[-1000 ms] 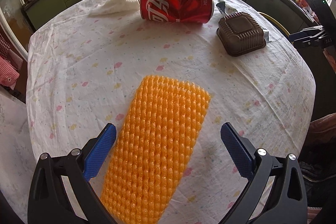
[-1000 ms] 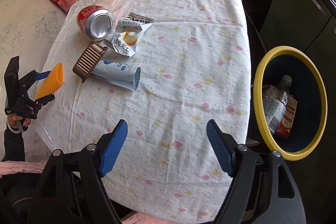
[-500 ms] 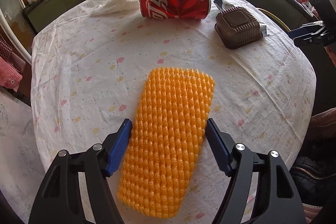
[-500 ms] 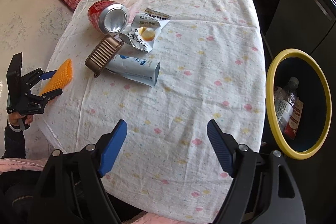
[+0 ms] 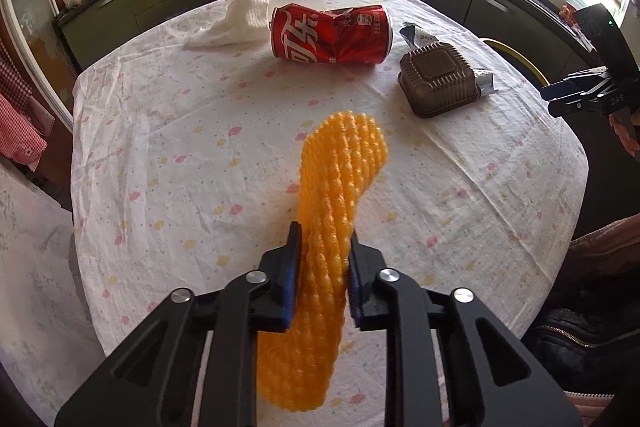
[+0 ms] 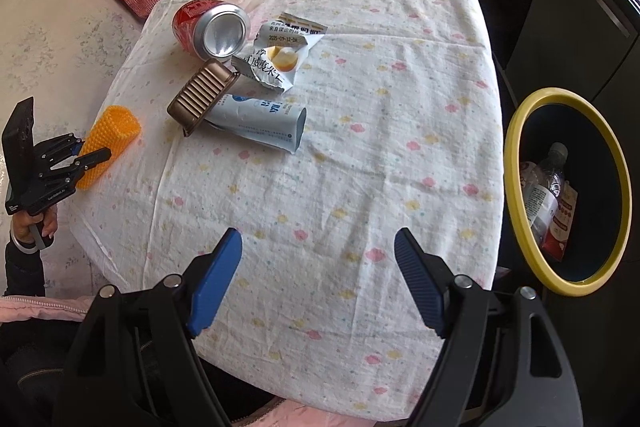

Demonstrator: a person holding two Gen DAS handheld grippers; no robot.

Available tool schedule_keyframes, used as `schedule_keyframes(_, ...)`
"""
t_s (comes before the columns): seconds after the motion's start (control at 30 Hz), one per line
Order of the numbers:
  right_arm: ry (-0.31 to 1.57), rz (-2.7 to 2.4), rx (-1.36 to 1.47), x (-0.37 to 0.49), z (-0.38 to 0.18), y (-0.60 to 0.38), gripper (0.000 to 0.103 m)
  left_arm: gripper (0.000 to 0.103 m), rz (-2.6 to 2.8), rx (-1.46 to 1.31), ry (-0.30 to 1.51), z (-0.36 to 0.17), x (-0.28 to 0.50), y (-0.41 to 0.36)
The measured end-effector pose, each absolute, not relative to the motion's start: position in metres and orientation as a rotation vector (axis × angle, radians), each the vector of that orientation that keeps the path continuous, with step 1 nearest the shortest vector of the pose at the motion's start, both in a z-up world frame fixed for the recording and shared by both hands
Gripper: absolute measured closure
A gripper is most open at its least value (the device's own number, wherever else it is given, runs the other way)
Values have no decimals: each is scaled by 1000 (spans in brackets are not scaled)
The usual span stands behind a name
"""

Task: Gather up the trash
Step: 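Carry the orange mat over the yellow bin and open the left gripper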

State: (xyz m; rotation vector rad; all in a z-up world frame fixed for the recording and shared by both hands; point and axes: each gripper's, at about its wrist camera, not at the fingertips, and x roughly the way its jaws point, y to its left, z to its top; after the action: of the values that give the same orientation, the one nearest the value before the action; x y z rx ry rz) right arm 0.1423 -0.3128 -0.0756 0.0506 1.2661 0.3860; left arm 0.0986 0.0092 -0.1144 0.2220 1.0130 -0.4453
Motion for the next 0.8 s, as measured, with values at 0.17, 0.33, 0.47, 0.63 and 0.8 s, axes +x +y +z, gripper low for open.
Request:
schedule_keyframes(0.17,1254,381,81,138,-77,-323,29,89,-441,218,980,-93,91,-3)
schedule_keyframes(0.33,1233,352,105,129,-77,-341,29,89,-498,226,962,-65,86,-40)
schedule_keyframes(0.47,1203,295,149,115,-76,-372,29,89,-613,230,929,-37,94,-98)
schedule_keyframes(0.63,1175,211,212,93,-78,-420,29,89,-802,259,898,-19,118,-203)
schedule_keyframes(0.8,1159,135,277,74,-85,-465,28,89,-936,291,934,-29,150,-320)
